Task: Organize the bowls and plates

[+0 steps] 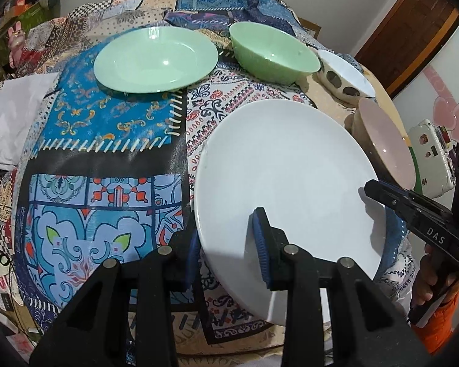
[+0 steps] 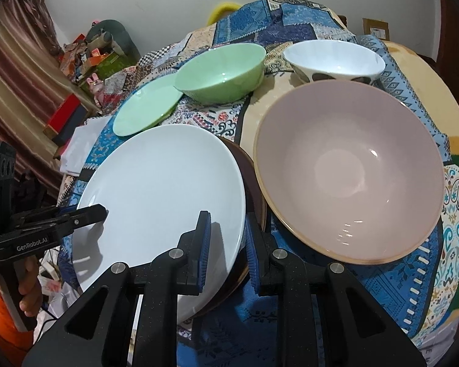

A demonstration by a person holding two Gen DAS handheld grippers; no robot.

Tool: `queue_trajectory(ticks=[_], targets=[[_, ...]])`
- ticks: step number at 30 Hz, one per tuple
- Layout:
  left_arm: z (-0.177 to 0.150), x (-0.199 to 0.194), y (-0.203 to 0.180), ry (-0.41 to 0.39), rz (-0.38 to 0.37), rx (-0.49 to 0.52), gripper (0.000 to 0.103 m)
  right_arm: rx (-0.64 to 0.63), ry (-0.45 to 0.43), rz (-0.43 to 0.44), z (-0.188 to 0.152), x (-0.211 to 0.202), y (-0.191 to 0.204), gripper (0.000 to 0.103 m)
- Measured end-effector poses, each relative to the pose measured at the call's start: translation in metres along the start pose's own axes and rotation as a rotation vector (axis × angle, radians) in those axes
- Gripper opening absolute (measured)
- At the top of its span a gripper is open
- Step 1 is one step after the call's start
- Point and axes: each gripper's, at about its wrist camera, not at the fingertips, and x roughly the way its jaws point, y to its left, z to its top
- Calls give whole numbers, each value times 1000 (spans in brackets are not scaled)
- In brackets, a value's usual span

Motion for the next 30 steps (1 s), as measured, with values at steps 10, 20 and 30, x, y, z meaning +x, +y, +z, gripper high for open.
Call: queue_trajectory(ticks=[10,20,30], targets=[[6,13,5,16,-8,-20,34,13,0,-4,-1,3,-1,20],[8,18,6,18,-25,-36,35,-2,-8,-34,-1,1,1,22],[5,13,0,1,4,0,36,-15,-26,-44,-1,-10,-1,22]])
